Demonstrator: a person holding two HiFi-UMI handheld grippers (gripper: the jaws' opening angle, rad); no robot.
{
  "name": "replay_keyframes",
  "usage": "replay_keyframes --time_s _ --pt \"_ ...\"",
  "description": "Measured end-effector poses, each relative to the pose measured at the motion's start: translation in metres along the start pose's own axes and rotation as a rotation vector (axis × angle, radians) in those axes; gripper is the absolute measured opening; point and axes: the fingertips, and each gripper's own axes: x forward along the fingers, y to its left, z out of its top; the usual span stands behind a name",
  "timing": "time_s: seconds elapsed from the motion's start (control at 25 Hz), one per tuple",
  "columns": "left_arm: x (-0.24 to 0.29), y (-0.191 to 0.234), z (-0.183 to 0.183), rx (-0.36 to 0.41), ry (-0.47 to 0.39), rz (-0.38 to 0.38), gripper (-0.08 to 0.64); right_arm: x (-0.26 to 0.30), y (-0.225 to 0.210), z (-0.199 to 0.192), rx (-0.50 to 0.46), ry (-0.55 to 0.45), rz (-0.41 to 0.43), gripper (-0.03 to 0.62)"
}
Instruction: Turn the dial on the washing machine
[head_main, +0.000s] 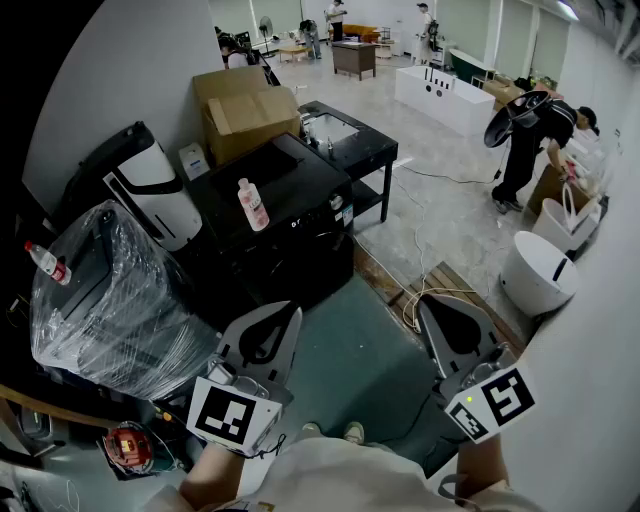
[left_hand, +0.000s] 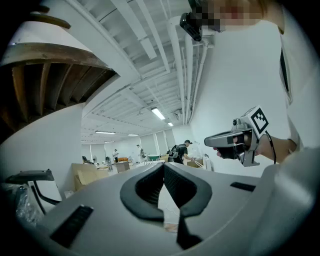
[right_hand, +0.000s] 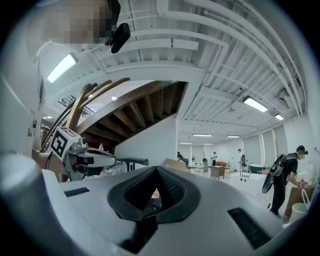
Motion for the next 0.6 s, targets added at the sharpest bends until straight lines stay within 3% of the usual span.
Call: replay_keyframes --time_s 0.2,0.48,0.6 --pt "0.002 0.001 0.001 -0.012 0.003 -0.014 0.020 0.004 -0.005 -0.001 0.008 0.010 -0.041 0.026" --pt "0.004 -0.006 0.003 -0.013 -0.003 -0.032 0.020 -0.003 -0.007 0.004 0.051 -0.033 -0.024 0.028" --pt "0.005 -0.008 -0.001 -0.016 0.008 -0.035 0.020 -0.009 -0.015 0.002 0.041 -0.031 -0.069 0.028"
